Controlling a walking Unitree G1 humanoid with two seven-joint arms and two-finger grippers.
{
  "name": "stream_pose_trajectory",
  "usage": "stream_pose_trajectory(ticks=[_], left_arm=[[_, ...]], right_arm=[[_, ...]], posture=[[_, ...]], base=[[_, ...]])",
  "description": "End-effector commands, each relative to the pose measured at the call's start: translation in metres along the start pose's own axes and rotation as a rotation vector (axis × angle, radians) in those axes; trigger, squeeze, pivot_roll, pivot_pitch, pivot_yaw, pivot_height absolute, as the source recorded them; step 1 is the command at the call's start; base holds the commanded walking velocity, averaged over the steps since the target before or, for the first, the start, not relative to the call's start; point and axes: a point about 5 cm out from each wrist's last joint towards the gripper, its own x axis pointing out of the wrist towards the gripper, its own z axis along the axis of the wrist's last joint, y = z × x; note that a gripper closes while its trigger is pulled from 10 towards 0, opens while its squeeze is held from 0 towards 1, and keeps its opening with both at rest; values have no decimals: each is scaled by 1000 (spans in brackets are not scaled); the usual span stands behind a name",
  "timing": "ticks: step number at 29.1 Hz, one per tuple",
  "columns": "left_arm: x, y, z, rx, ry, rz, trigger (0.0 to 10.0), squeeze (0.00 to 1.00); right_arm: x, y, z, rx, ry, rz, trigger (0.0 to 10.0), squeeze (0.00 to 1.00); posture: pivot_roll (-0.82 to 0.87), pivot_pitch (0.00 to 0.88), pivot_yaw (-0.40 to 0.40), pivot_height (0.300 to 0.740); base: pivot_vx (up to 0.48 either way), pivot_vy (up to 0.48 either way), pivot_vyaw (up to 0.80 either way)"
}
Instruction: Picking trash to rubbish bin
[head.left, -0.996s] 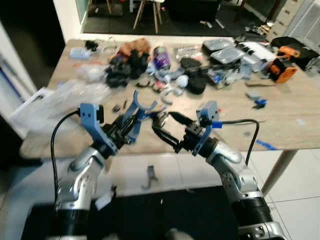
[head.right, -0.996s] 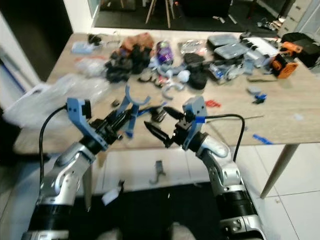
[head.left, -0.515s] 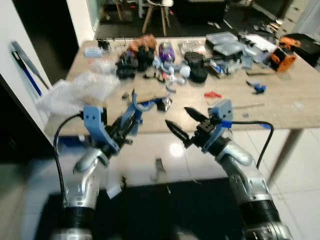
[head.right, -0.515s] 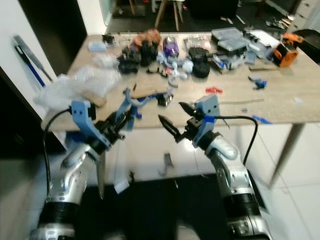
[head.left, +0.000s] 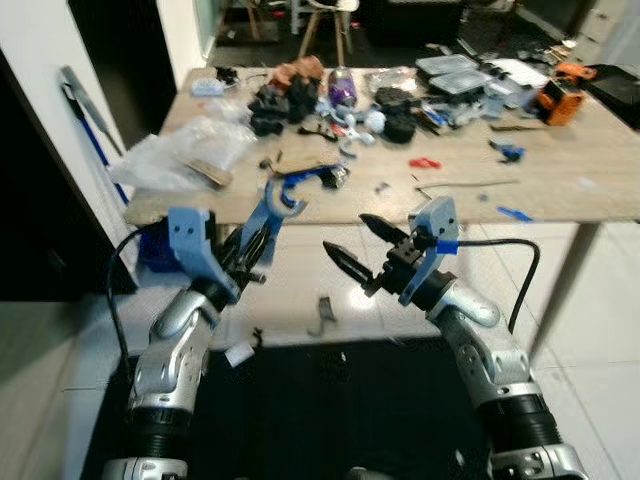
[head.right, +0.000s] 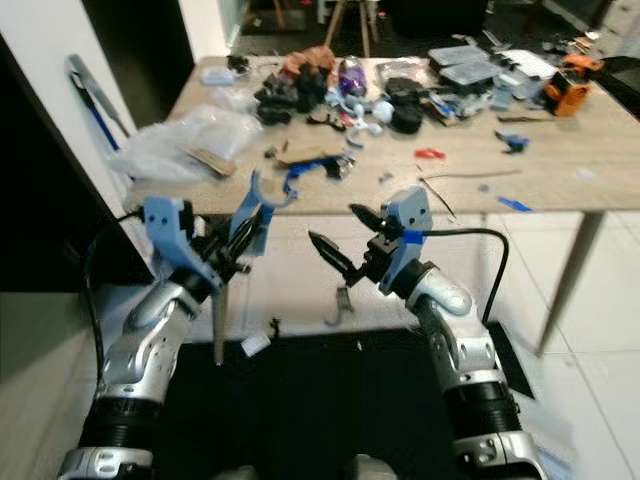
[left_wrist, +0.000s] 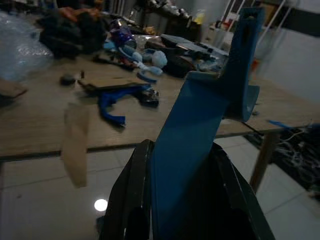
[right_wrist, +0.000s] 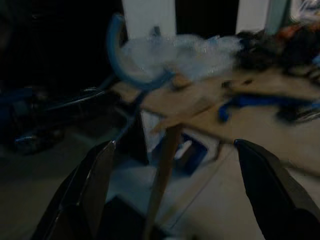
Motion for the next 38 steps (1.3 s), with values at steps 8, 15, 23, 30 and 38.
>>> stream_pose_trajectory(ticks=[8,15,23,30,38], left_arm=[[2,0,-3,26,21,-23,10000,0],[4,-3,-5,50,42,-51,10000,0],[6,-5,-6,67,54,-78,10000,0],[7,-5,-6,67,54,-83,10000,0],[6,-5,-6,65,45,-102,10000,0]], right_arm=[[3,2,-1,25,7,19,10000,0],[4,2,-1,32,9,24,10000,0],[5,3,0,38,16,31,10000,0],[5,3,0,44,16,32,10000,0],[5,3,0,47,17,33,10000,0]], posture=[[3,0,-20,740],[3,0,-20,740],[3,0,-19,740],[3,0,-19,740],[3,0,-19,740]], base=[[-38,0,-800],[0,0,-800],[0,0,-800],[0,0,-800],[0,0,-800]])
